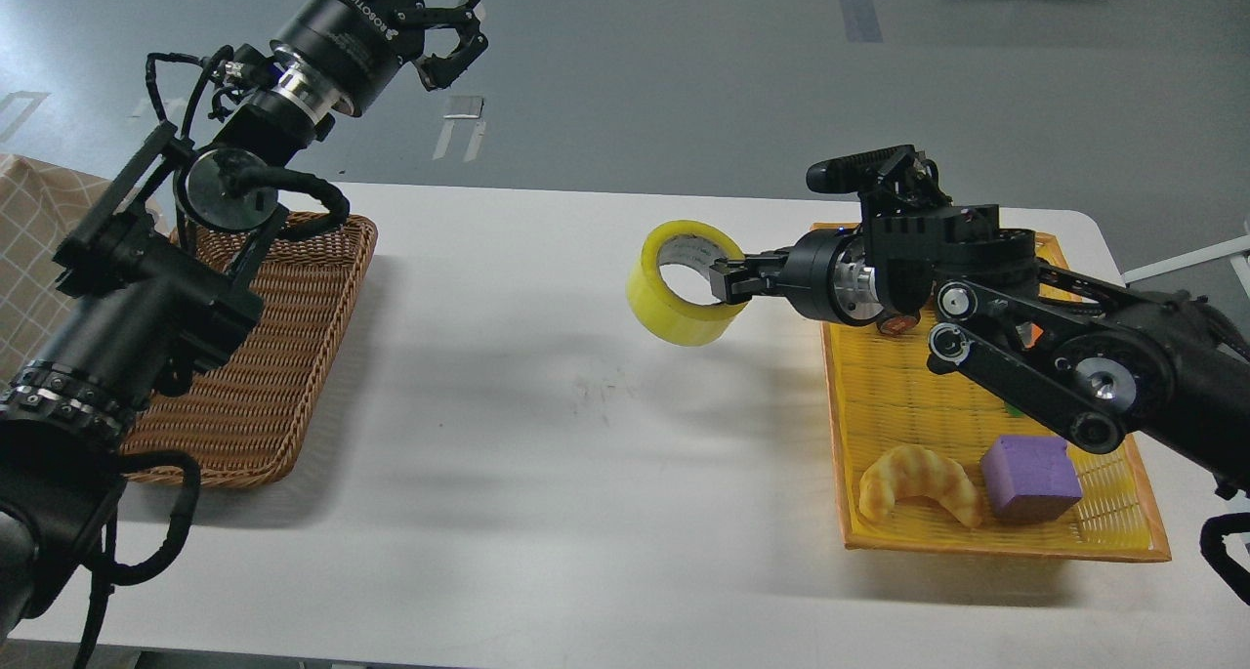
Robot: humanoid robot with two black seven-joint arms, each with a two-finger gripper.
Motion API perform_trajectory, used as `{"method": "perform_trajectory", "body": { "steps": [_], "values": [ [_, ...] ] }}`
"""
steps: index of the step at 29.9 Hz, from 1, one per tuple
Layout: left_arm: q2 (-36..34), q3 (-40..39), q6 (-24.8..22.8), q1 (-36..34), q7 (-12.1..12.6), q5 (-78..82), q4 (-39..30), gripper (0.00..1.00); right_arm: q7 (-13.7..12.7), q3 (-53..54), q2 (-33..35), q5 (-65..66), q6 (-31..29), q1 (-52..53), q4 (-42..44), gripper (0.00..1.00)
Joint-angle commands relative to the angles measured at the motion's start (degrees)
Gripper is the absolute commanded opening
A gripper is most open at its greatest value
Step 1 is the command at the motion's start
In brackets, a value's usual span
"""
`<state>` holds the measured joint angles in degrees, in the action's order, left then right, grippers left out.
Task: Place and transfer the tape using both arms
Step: 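Lift the tape roll out of the tray and carry it toward the table center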
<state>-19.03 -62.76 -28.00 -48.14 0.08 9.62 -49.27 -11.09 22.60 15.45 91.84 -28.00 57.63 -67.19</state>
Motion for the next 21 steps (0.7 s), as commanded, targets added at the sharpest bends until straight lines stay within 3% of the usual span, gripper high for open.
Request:
{"method": "perform_trajectory", "body": {
  "steps": [1,21],
  "values": [
    [-0.2,0.0,0.0,0.1,-0.1,0.0,0.0,0.98,0.0,-0.7,-3.7,0.0,0.0,0.2,3.4,0.00],
    [-0.4,-0.3,0.0,0.1,-0.2,-0.4,0.0,0.98,0.0,-7.2,-12.5,0.5,0.0,1.8,10.1,0.00]
  ]
}}
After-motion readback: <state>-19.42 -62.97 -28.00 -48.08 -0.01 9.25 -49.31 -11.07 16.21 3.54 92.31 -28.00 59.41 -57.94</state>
